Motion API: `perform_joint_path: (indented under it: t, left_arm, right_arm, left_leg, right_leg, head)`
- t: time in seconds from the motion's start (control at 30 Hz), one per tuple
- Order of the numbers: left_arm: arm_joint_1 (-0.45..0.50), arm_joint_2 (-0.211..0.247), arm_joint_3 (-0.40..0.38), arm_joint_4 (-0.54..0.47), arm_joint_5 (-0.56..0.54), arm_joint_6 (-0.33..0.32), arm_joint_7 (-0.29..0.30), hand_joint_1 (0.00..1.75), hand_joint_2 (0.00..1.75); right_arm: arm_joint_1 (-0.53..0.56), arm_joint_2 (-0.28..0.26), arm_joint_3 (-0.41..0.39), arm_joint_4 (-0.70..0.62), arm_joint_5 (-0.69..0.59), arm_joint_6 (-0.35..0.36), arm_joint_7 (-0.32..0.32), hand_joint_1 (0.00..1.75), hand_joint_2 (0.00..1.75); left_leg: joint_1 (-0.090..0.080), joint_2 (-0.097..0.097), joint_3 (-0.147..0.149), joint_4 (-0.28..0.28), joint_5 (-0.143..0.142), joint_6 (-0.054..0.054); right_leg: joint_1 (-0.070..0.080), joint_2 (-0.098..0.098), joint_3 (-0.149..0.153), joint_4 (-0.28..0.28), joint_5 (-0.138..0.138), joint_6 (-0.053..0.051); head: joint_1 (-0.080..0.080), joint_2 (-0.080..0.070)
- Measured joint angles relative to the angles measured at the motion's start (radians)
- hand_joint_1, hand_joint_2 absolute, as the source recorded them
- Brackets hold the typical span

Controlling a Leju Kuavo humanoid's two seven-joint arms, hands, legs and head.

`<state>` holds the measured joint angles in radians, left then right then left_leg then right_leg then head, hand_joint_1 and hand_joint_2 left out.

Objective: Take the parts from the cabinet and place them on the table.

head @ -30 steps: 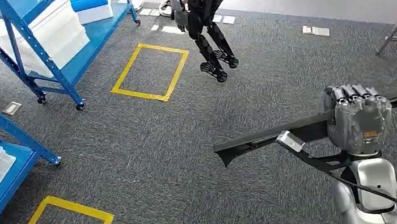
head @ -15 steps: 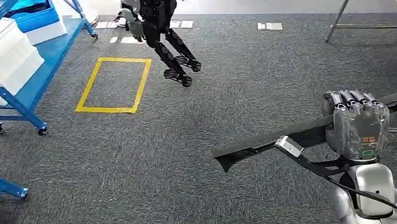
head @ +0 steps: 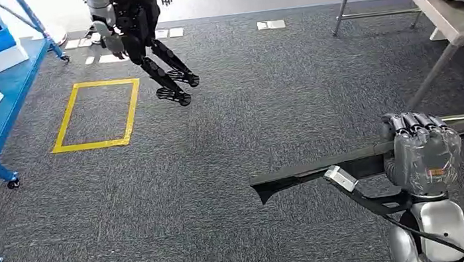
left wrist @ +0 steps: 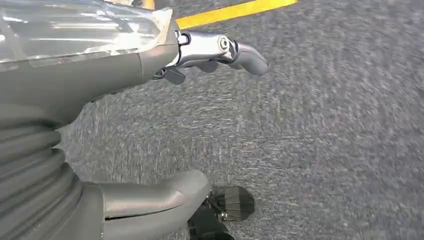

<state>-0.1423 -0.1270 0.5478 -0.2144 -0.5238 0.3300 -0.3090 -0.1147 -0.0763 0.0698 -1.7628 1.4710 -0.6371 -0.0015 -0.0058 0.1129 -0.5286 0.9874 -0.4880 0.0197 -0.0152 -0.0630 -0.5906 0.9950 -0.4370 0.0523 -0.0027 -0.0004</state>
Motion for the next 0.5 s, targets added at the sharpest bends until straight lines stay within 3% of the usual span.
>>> perform_joint_path:
  t: [0.07,0.1,0.13,0.17,0.2,0.23,0.27,0.3,0.33,0.4,0.43,0.47,0.5]
  left_arm:
    - [-0.003,0.001,-0.003,0.0,-0.001,-0.002,0.0,0.0,1.75]
    - [-0.006,0.001,-0.004,0.0,-0.001,-0.003,0.0,0.0,1.75]
    - [-0.009,0.003,-0.005,0.0,-0.002,-0.004,0.0,0.0,1.75]
    - [-0.009,0.003,-0.005,0.0,-0.002,-0.004,0.0,0.0,1.75]
    - [-0.008,0.003,-0.006,0.0,-0.002,-0.004,0.0,0.0,1.75]
    - [-0.005,0.003,-0.006,0.0,-0.002,-0.002,0.0,0.0,1.75]
    - [-0.003,0.003,-0.006,0.0,-0.003,0.002,0.003,0.0,1.75]
    - [-0.002,0.004,-0.006,0.0,-0.003,0.005,0.007,0.0,1.75]
    - [-0.002,0.005,-0.006,0.0,-0.004,0.004,0.012,0.0,1.75]
    - [-0.002,0.008,-0.007,0.0,-0.014,-0.005,0.014,0.0,1.75]
    - [-0.002,0.008,-0.008,0.0,-0.02,-0.007,0.014,0.0,1.75]
    - [-0.002,0.009,-0.009,0.0,-0.023,-0.008,0.014,0.0,1.75]
    - [-0.003,0.009,-0.01,0.0,-0.027,-0.006,0.014,0.0,1.75]
  right_arm:
    - [0.0,0.0,0.0,0.0,0.0,-0.001,0.0,1.62,1.75]
    - [-0.002,0.0,0.0,0.0,0.0,-0.002,-0.001,1.62,1.75]
    - [-0.001,0.001,0.001,-0.003,0.0,-0.002,-0.001,1.62,1.75]
    - [-0.006,0.003,0.001,-0.005,0.0,-0.003,-0.001,1.62,1.75]
    - [-0.008,0.004,0.001,-0.005,0.0,-0.003,-0.001,1.62,1.75]
    - [-0.008,0.005,0.002,-0.005,0.0,-0.003,-0.001,1.62,1.75]
    - [-0.006,0.008,0.002,-0.005,0.0,-0.003,0.0,1.62,1.75]
    - [-0.004,0.009,0.002,-0.005,0.001,-0.003,0.003,1.62,1.75]
    - [-0.004,0.01,0.002,-0.006,0.001,-0.003,0.004,1.62,1.75]
    - [-0.003,0.015,0.002,-0.011,0.001,-0.003,0.006,1.62,1.75]
    - [-0.003,0.019,0.001,-0.014,0.001,-0.002,0.006,1.62,1.75]
    - [-0.003,0.023,0.001,-0.016,0.001,-0.001,0.006,1.62,1.75]
    - [-0.001,0.025,0.002,-0.017,0.001,0.001,0.006,1.62,1.75]
  left_leg:
    - [0.004,0.021,0.006,-0.001,-0.002,-0.005]
    - [0.009,0.026,0.006,0.001,-0.008,-0.013]
    - [0.017,-0.027,0.001,0.017,-0.024,-0.021]
    - [0.019,-0.078,-0.02,0.067,-0.059,-0.02]
    - [0.019,-0.102,-0.059,0.148,-0.104,-0.021]
    - [0.019,-0.112,-0.104,0.239,-0.143,-0.022]
    - [0.019,-0.114,-0.142,0.308,-0.162,-0.021]
    - [0.019,-0.115,-0.159,0.331,-0.156,-0.02]
    - [0.019,-0.116,-0.155,0.309,-0.128,-0.018]
    - [0.02,-0.129,-0.086,0.157,-0.03,-0.011]
    - [0.024,-0.165,-0.046,0.072,0.009,-0.009]
    - [0.027,-0.203,-0.031,0.038,-0.002,-0.009]
    - [0.026,-0.192,-0.034,0.034,-0.001,-0.01]
  right_leg:
    - [0.002,0.024,-0.004,0.002,0.0,-0.006]
    - [-0.009,0.035,0.0,0.0,0.003,-0.015]
    - [-0.013,0.046,0.0,-0.001,0.005,-0.019]
    - [-0.013,0.053,-0.001,-0.001,0.005,-0.031]
    - [-0.011,0.063,0.0,-0.001,0.006,-0.038]
    - [-0.009,0.076,-0.001,-0.001,0.006,-0.039]
    - [-0.006,0.09,-0.001,-0.001,0.007,-0.039]
    - [-0.004,0.104,-0.001,-0.001,0.007,-0.039]
    - [-0.003,0.117,0.0,0.0,0.007,-0.039]
    - [-0.004,0.146,0.002,0.005,0.007,-0.038]
    - [-0.004,0.158,0.001,0.008,0.006,-0.038]
    - [0.006,0.169,-0.005,0.014,0.007,-0.035]
    - [0.004,0.176,-0.011,0.015,0.009,-0.032]
  head:
    - [-0.001,0.0]
    - [-0.001,0.0]
    - [-0.003,0.0]
    - [-0.005,0.0]
    - [-0.008,0.0]
    - [-0.009,0.0]
    - [-0.01,0.0]
    - [-0.008,0.0]
    - [-0.009,0.0]
    - [-0.009,0.0]
    - [-0.01,0.0]
    - [-0.009,0.0]
    - [-0.006,0.0]
